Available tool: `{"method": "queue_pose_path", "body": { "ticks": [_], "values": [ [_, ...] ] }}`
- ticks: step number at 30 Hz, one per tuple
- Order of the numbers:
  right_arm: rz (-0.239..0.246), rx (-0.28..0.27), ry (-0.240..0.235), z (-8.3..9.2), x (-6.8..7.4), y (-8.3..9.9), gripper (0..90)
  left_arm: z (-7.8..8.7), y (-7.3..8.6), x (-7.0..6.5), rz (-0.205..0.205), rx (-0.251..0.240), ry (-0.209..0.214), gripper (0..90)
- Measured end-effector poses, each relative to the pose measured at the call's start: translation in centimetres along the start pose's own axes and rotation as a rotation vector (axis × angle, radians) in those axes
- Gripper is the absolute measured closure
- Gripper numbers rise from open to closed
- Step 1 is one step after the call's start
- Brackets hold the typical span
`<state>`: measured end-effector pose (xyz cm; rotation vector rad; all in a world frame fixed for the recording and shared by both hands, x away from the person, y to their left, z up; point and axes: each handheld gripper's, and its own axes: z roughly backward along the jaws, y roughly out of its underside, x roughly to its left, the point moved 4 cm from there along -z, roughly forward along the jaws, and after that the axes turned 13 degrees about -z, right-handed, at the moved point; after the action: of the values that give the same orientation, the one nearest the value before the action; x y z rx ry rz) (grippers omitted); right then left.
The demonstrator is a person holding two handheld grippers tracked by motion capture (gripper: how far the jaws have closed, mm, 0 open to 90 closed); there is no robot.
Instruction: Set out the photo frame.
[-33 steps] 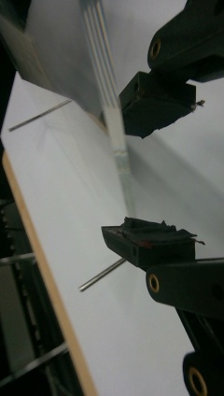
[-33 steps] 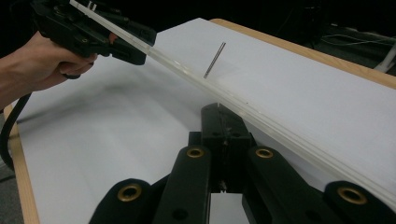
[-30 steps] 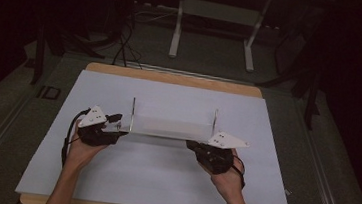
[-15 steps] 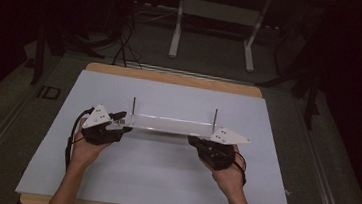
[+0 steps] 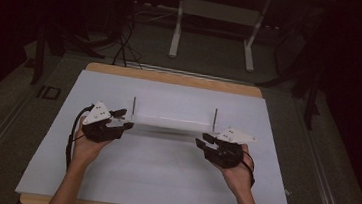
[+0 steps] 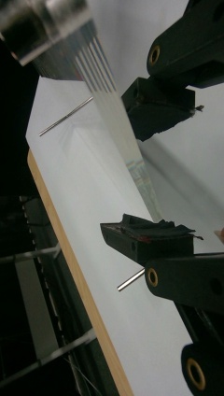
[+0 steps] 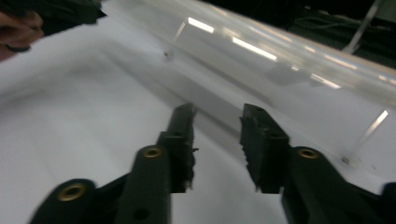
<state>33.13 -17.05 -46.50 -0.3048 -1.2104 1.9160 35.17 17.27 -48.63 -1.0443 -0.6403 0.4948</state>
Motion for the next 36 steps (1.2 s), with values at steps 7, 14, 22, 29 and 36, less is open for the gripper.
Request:
{"method": "queue_pose_path", "body": {
  "ticks": [7, 14, 22, 29, 36],
  "values": [
    [0.010, 0.040, 0.049, 0.0, -1.6, 0.7, 53.7, -0.1, -0.3, 0.3, 0.012, 0.010, 0.001, 46.9],
    [-0.016, 0.022, 0.092, 0.6, -3.1, 0.7, 53.7, -0.1, -0.4, 0.5, 0.017, 0.013, 0.007, 46.9],
    [-0.048, 0.004, 0.132, 1.3, -5.1, 0.9, 52.1, -0.2, -0.5, 0.6, 0.026, 0.013, 0.005, 46.8],
    [-0.040, -0.003, 0.149, 1.5, -6.4, 0.5, 46.4, -0.3, -0.7, 0.8, 0.039, 0.010, 0.000, 46.7],
    [-0.051, -0.044, 0.155, 1.6, -7.1, 0.1, 38.9, -0.4, -0.8, 1.0, 0.044, 0.009, -0.001, 46.7]
  ]
}}
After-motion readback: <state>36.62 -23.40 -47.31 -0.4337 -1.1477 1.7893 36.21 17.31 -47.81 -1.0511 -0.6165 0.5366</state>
